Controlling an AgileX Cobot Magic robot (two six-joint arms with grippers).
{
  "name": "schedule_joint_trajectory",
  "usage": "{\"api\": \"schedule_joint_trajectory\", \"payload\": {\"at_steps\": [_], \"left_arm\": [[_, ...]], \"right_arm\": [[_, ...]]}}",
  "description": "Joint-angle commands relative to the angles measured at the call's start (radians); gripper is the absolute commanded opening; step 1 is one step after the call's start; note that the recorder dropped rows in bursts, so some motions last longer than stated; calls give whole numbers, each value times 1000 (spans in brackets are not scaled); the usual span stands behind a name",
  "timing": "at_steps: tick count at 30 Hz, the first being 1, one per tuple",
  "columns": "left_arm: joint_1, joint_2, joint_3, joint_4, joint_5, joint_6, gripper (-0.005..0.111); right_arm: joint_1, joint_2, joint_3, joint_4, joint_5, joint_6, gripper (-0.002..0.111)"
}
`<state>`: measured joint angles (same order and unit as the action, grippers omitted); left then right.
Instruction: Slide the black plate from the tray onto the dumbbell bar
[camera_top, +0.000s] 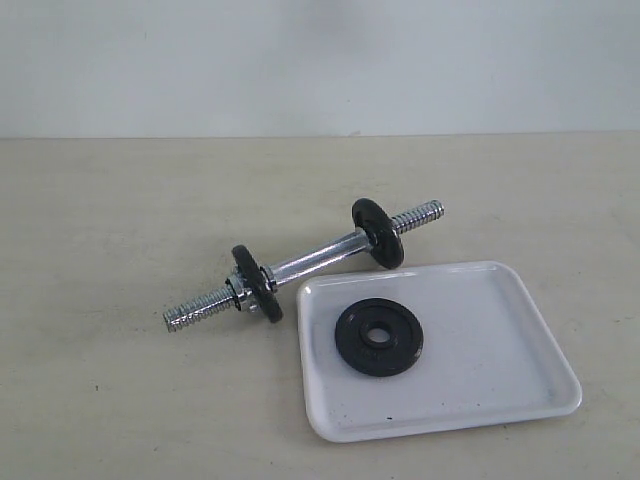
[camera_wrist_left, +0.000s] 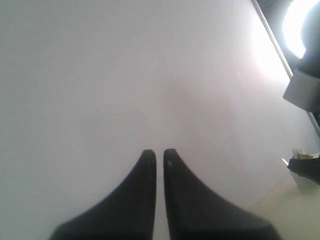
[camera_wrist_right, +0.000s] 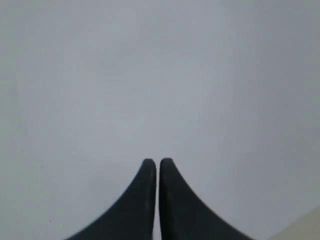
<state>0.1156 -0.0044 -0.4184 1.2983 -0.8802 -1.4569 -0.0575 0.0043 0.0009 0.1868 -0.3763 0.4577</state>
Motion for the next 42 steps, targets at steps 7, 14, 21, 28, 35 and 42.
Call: {"api": "schedule_joint_trajectory", "payload": {"at_steps": [7, 14, 21, 28, 35, 42], "left_arm": [[3, 4, -2, 4, 15, -13, 4], [3, 4, -2, 4, 15, -13, 4], [3, 4, -2, 4, 17, -13, 4], [3, 4, -2, 4, 17, -13, 4], [3, 4, -2, 4, 17, -21, 4], [3, 4, -2, 7, 44, -21, 4]], "right_arm": [[-3, -4, -1, -5, -16, 12, 0], [-3, -4, -1, -5, -16, 12, 0], [-3, -4, -1, -5, -16, 12, 0], [-3, -4, -1, -5, -36, 12, 0], [-3, -4, -1, -5, -46, 14, 0], [-3, -4, -1, -20, -49, 41, 0]]}}
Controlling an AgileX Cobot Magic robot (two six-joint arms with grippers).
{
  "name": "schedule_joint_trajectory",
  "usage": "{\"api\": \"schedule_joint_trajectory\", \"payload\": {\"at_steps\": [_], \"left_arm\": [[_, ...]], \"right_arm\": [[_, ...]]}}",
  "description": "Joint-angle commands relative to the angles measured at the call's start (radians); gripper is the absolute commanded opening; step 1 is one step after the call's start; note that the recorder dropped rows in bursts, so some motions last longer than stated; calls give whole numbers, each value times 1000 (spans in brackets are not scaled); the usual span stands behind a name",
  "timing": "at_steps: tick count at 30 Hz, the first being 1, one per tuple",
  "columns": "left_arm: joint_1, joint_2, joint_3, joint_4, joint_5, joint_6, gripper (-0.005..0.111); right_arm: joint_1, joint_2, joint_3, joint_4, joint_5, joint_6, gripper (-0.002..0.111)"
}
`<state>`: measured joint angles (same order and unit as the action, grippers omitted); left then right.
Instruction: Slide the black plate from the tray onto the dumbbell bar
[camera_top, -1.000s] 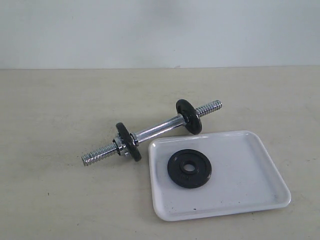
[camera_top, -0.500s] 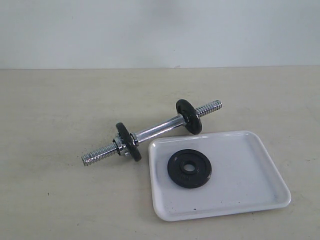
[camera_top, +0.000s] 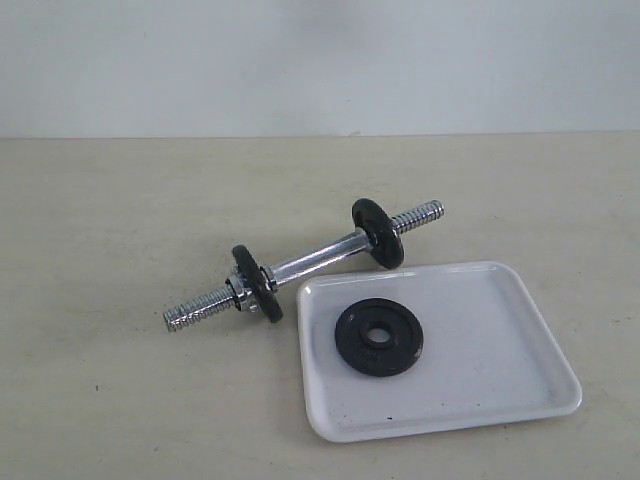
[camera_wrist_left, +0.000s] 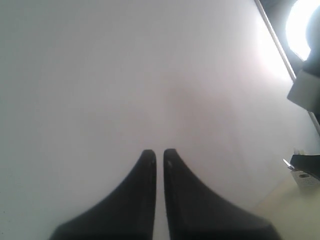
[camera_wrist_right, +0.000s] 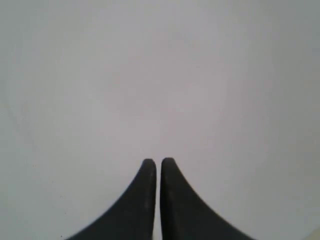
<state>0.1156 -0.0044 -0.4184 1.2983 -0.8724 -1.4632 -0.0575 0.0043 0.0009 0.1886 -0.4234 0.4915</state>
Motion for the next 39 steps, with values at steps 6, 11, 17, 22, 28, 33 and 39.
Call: {"api": "schedule_joint_trajectory", "payload": {"at_steps": [6, 11, 17, 22, 28, 33, 39], "left_arm": [[3, 4, -2, 60, 78, -11, 4], [3, 4, -2, 132, 85, -23, 4], [3, 4, -2, 134, 85, -25, 4], [3, 4, -2, 134, 85, -25, 4], [3, 4, -2, 137, 85, -25, 4], [3, 4, -2, 187, 85, -35, 4], [3, 4, -2, 274, 90, -104, 4]], "right_arm": [[-3, -4, -154, -272, 350, 7, 0], [-3, 47, -310, -336, 534, -72, 0], [45, 187, -502, -310, 801, -407, 0], [189, 331, -599, -285, 989, -747, 0], [324, 480, -623, -287, 1071, -846, 0], [340, 572, -623, -306, 1119, -818, 0], [340, 649, -623, -323, 1162, -689, 0]]}}
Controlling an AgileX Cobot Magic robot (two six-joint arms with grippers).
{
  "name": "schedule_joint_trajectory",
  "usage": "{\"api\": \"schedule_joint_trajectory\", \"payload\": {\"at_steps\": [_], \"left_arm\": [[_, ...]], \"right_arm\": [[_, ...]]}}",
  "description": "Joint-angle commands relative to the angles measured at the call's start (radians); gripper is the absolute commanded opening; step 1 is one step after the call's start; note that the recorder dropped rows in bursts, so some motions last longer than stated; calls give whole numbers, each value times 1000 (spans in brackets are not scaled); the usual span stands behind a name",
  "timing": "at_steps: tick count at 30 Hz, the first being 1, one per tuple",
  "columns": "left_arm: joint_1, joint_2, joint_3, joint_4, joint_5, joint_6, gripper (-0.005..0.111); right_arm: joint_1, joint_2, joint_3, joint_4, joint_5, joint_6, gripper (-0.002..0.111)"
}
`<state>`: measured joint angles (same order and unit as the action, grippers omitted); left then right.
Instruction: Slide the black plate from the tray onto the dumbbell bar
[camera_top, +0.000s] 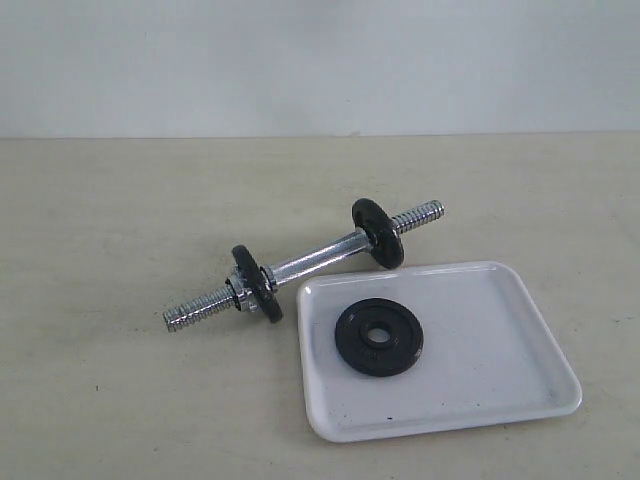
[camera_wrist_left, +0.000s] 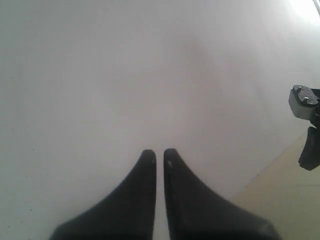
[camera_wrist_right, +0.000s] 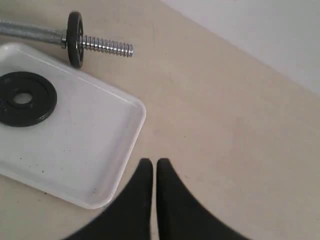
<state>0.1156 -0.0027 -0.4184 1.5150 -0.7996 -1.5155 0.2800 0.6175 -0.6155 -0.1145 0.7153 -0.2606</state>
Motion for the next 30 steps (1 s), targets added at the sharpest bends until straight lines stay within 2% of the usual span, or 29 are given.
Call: {"api": "schedule_joint_trajectory", "payload": {"at_steps": [1, 10, 19, 21, 24, 30], "left_arm": [[3, 3, -2, 78, 16, -62, 4], [3, 3, -2, 184, 15, -152, 4], [3, 3, -2, 194, 12, -175, 4], [3, 3, -2, 194, 12, -189, 4], [3, 3, -2, 194, 5, -193, 4], [3, 3, -2, 194, 0, -198, 4]], "right_arm": [[2, 47, -7, -29, 30, 71, 0], [2, 54, -7, -74, 63, 71, 0], [2, 54, -7, -74, 128, 75, 0], [2, 54, -7, -74, 141, 75, 4], [2, 54, -7, -74, 157, 75, 20], [2, 54, -7, -74, 157, 110, 85]]}}
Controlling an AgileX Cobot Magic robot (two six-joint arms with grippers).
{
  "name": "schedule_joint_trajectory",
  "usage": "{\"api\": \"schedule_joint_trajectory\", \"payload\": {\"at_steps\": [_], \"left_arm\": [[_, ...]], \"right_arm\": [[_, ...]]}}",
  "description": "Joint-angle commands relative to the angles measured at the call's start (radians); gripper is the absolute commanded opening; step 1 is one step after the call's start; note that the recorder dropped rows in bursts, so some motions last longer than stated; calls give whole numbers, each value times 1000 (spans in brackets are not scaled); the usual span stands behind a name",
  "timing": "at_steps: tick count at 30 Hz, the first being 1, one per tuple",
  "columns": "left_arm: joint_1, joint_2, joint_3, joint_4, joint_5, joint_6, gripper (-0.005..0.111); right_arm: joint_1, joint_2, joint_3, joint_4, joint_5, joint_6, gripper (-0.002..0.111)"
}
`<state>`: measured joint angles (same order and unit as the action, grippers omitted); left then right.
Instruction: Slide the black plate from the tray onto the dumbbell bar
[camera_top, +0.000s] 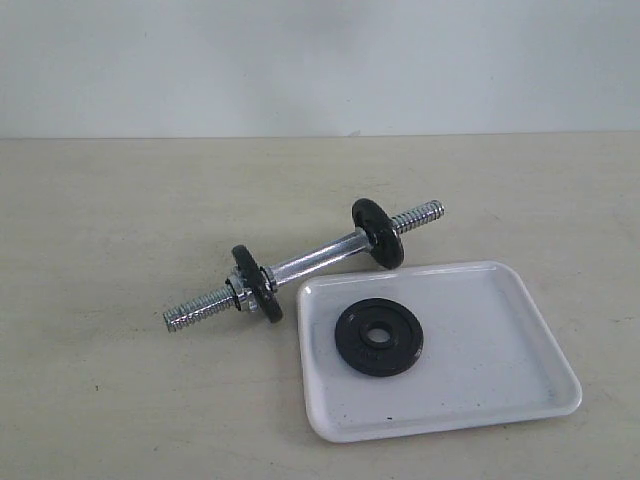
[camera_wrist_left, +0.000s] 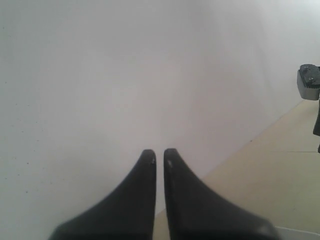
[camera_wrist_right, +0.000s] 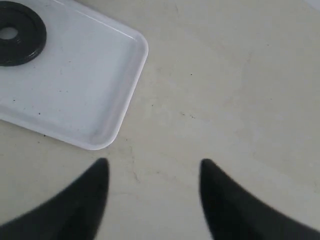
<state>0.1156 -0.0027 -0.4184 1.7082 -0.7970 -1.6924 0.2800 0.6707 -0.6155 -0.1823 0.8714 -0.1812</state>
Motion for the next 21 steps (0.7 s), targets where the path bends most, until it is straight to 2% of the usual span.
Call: {"api": "schedule_joint_trajectory", "payload": {"at_steps": [1, 2, 11, 13, 17, 21], "left_arm": [[3, 3, -2, 1, -7, -21, 4], [3, 3, -2, 1, -10, -23, 4], [3, 3, -2, 1, -12, -49, 4], [3, 3, -2, 1, -12, -49, 4], [3, 3, -2, 1, -12, -49, 4], [3, 3, -2, 1, -16, -60, 4]], "right_arm": [[2, 1, -7, -7, -4, 42, 91], [2, 1, -7, -7, -7, 47, 93], [2, 1, -7, -2, 11, 174, 92], [2, 3, -7, -2, 32, 174, 86], [2, 49, -7, 5, 92, 172, 65], [2, 128, -7, 43, 125, 168, 67]]}}
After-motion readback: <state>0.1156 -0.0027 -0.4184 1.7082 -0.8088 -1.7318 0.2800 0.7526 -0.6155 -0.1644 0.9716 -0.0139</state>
